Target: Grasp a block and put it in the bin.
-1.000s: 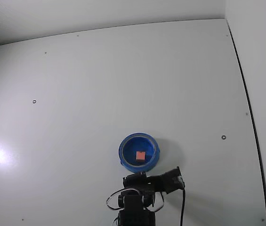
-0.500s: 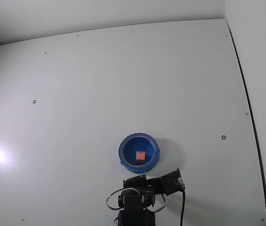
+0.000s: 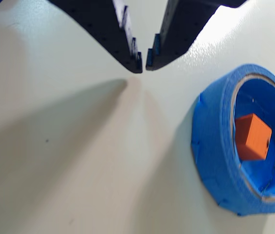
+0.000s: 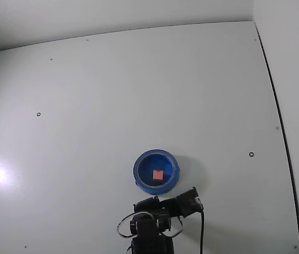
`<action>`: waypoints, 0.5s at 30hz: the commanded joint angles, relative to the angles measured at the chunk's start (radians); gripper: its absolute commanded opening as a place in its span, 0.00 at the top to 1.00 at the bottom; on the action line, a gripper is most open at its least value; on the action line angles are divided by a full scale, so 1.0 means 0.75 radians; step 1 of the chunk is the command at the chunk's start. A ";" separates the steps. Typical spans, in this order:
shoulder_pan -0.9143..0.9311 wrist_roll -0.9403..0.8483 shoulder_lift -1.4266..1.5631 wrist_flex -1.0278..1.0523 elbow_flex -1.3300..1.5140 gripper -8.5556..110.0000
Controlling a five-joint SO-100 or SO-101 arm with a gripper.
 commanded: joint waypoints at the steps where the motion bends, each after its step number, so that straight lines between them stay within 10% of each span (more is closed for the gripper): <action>1: -0.053 -0.012 0.004 0.004 -0.084 0.93; 15: -0.055 0.004 0.010 0.004 -0.084 0.93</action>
